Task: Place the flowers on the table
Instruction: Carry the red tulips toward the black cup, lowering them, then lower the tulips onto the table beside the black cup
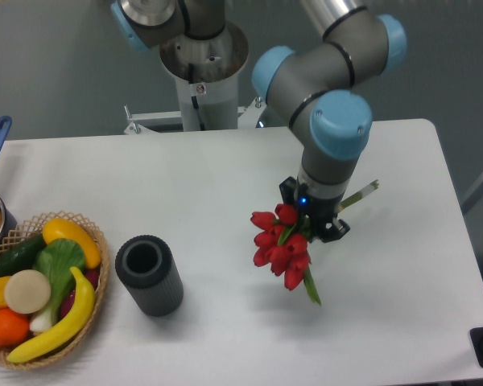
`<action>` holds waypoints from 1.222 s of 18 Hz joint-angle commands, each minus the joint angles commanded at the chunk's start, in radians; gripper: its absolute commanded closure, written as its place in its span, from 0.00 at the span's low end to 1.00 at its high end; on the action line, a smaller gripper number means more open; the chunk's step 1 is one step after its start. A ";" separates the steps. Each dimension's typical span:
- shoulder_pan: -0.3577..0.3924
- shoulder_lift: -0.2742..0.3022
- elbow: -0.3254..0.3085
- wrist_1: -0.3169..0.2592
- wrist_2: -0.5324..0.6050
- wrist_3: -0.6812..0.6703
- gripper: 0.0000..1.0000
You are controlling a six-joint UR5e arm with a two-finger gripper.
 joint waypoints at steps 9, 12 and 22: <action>-0.031 -0.058 0.000 0.037 0.008 -0.074 0.59; -0.045 -0.074 -0.003 0.054 0.011 -0.113 0.59; -0.065 -0.100 -0.017 0.129 0.012 -0.143 0.49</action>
